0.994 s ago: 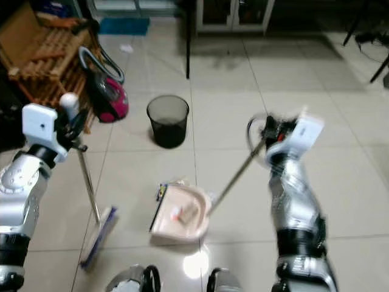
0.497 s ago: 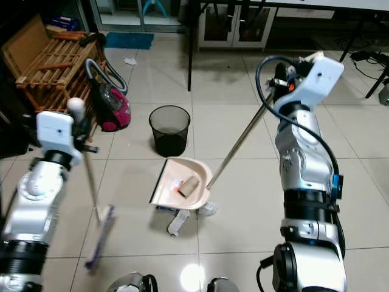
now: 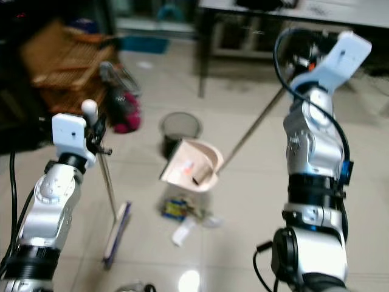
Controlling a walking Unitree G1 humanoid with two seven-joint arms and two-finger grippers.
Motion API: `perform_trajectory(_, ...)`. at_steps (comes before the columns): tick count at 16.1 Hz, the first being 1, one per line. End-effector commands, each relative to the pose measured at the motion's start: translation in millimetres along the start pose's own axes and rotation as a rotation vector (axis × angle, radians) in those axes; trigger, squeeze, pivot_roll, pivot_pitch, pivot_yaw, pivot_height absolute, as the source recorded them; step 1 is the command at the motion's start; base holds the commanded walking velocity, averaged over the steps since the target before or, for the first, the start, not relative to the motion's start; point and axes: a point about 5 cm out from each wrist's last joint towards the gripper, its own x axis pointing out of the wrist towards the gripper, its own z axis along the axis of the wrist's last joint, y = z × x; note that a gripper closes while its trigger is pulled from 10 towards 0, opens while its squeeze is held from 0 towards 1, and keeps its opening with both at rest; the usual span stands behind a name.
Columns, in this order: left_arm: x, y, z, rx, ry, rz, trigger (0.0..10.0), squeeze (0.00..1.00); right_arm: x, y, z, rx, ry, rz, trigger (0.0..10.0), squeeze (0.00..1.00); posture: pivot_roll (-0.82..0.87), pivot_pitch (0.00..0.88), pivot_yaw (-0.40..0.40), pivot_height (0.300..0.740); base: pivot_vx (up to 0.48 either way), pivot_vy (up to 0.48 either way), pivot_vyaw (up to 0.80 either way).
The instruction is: Sweep floor
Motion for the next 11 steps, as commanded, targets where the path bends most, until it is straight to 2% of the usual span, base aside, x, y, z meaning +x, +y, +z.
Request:
perform_trajectory(1,4.4,0.9,11.5,0.022,-0.040,0.009,10.0,0.00,3.3,2.5,18.6,0.031,-0.076,-0.010,10.0,0.00,-0.03,0.000,0.035,0.740,0.465,0.000,0.80)
perform_trajectory(2,4.4,0.9,11.5,0.022,-0.040,0.009,10.0,0.00,3.3,2.5,18.6,0.031,-0.076,-0.010,10.0,0.00,-0.03,0.000,0.035,0.740,0.465,0.000,0.80)
perform_trajectory(10,4.3,-2.6,10.6,0.035,-0.033,-0.023,10.0,0.00,3.9,-1.2,27.8,0.057,-0.118,-0.046,10.0,0.00,-0.04,0.000,0.042,0.740,0.466,0.000,0.00)
perform_trajectory(11,4.3,-3.1,10.5,0.037,-0.032,-0.027,10.0,0.00,3.8,-1.8,28.0,0.067,-0.119,-0.048,10.0,0.00,-0.04,0.000,0.044,0.740,0.465,0.000,-0.44)
